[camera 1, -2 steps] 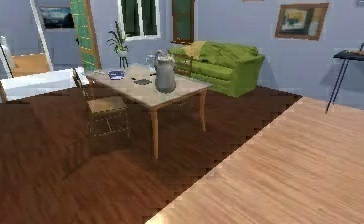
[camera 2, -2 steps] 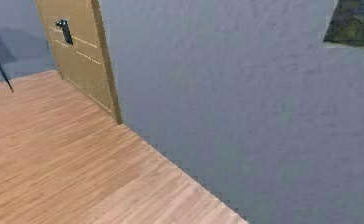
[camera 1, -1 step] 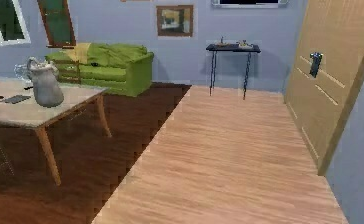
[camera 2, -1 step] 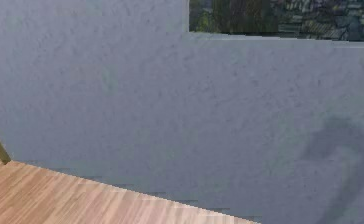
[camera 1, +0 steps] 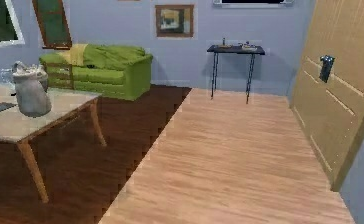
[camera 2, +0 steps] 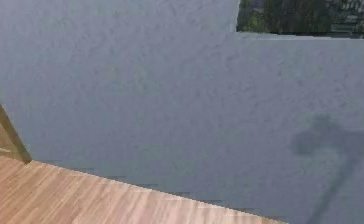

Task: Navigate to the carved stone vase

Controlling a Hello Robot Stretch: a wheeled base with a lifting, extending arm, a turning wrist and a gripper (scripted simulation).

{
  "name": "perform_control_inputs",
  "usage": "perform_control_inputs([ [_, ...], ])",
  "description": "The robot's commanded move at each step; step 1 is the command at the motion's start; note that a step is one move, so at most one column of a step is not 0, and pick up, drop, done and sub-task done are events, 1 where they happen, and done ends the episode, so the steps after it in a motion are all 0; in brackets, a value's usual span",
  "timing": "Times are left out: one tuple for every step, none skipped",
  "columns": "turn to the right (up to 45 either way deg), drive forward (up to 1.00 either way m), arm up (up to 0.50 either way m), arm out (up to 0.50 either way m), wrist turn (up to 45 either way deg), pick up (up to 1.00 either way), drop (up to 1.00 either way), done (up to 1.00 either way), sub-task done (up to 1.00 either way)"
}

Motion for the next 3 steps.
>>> perform_control_inputs([
  [-15.0, 0.00, 0.00, 0.00, 0.0, 0.00, 0.00, 0.00, 0.00],
  [0.0, 0.15, 0.00, 0.00, 0.0, 0.00, 0.00, 0.00, 0.00],
  [-30.0, 0.00, 0.00, 0.00, 0.0, 0.00, 0.00, 0.00, 0.00],
])
